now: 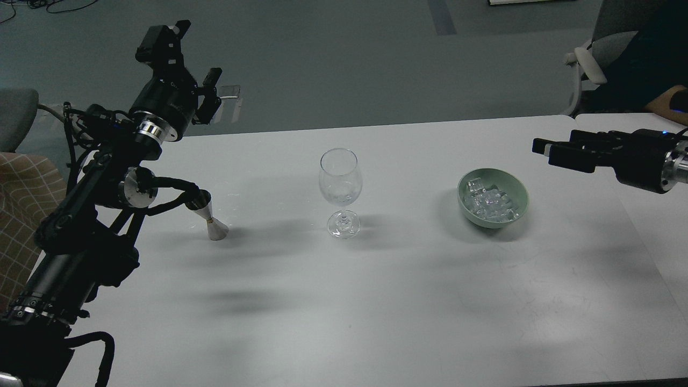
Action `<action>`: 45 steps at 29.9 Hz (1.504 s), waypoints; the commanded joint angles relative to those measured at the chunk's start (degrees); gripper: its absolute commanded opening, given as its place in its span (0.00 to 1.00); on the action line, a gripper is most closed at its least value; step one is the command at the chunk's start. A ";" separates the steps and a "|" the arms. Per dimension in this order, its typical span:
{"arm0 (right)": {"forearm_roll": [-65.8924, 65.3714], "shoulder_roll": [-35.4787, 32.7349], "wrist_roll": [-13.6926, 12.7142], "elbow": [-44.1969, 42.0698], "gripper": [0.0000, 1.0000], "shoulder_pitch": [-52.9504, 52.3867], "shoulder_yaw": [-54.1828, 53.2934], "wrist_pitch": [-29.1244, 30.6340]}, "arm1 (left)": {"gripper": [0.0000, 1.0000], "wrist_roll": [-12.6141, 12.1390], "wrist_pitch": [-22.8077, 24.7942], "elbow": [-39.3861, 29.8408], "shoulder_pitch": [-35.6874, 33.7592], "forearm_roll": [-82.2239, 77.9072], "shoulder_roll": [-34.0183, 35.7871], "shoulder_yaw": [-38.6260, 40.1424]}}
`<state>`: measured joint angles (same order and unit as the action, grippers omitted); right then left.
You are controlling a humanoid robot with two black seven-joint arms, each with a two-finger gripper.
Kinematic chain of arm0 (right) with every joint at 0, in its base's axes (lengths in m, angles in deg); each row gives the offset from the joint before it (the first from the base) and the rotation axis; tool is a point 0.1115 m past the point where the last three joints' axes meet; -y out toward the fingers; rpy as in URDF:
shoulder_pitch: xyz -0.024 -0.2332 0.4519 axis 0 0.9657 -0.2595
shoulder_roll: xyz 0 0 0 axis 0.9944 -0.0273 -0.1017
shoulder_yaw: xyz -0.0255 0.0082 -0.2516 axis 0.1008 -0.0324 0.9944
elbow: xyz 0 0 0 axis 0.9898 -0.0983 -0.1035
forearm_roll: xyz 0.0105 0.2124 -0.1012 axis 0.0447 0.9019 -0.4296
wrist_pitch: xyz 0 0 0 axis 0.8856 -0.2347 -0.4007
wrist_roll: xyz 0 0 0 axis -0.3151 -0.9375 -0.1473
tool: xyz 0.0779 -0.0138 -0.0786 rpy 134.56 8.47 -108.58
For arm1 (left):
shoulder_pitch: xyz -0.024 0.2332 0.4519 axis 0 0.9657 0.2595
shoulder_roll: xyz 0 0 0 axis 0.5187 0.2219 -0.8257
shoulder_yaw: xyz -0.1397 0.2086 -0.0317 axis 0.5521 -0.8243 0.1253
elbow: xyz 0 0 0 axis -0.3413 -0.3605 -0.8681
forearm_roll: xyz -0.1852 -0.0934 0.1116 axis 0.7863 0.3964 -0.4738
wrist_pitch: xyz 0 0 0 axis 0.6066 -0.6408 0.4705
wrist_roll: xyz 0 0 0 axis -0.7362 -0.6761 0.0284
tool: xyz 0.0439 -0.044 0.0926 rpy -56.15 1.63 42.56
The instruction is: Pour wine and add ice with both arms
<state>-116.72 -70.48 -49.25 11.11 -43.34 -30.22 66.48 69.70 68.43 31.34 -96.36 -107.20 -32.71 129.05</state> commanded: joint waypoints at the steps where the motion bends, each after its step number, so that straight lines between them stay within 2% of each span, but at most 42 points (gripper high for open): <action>1: -1.74 2.32 -0.40 -1.55 0.99 0.04 2.39 -0.86 | 0.98 0.05 -0.01 -0.07 -0.02 0.00 -0.02 0.11; 4: -2.26 3.64 -2.07 -2.08 0.95 -0.31 4.41 -1.74 | 0.98 0.05 -0.01 -0.07 -0.02 0.09 -0.02 0.11; 8: -3.32 5.57 -2.42 -3.57 0.53 -0.67 6.08 -1.83 | 0.98 0.05 0.08 -0.07 -0.02 0.17 -0.02 0.11; 30: -3.41 16.30 -3.21 -12.98 0.58 -2.78 8.73 -2.01 | 0.98 0.75 0.96 -0.77 0.34 0.17 -0.11 0.38; 45: -3.32 17.44 -3.21 -15.35 0.57 -3.39 9.60 -2.01 | 0.98 0.75 0.96 -0.77 0.25 0.17 -1.16 0.38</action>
<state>-120.05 -53.13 -52.39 -4.15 -46.49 -21.15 64.45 70.45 69.39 30.54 -96.10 -107.03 -33.86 129.43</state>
